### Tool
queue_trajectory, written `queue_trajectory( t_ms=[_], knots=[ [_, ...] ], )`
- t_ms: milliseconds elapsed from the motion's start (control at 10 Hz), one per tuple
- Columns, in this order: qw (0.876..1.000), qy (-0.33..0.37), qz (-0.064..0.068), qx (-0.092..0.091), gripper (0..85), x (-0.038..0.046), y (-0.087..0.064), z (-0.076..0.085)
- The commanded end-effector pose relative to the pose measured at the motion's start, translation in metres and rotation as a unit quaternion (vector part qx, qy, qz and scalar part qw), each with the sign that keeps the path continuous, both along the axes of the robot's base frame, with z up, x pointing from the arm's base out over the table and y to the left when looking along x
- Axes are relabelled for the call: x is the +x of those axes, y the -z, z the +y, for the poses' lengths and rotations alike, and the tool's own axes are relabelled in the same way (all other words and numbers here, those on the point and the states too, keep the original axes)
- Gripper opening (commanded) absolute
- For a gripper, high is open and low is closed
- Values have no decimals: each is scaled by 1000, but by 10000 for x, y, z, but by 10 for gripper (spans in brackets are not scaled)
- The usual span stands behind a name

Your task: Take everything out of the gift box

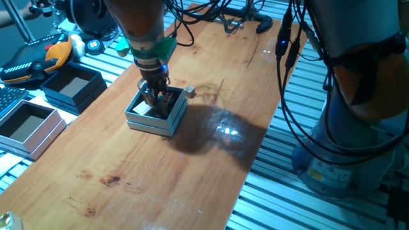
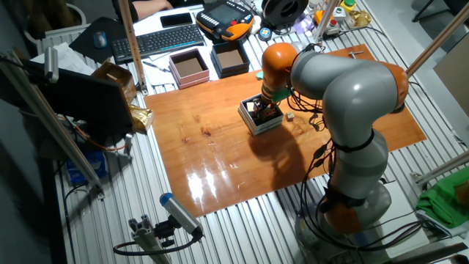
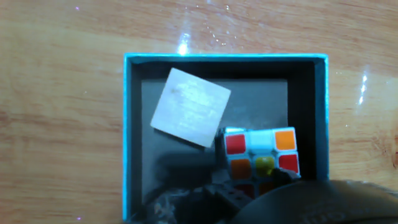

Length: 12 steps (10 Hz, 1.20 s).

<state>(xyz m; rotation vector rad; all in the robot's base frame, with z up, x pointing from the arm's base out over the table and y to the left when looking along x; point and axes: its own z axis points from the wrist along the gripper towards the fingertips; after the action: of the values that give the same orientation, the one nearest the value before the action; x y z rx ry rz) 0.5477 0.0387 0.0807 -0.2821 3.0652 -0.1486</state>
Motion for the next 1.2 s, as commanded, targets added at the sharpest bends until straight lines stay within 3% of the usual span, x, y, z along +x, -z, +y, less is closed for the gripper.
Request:
queue_trajectory(
  t_ms=[0, 200, 500, 900, 1100],
  knots=[
    [1000, -2, 0, -4, 673, 20, 1, 0],
    [1000, 0, -12, -20, 677, 40, -9, -12],
    [999, 1, -22, -26, 680, 61, 55, -1],
    [1000, -12, -16, -19, 680, 138, 74, -77],
    [1000, -12, -14, -17, 677, 136, 87, -69]
  ],
)
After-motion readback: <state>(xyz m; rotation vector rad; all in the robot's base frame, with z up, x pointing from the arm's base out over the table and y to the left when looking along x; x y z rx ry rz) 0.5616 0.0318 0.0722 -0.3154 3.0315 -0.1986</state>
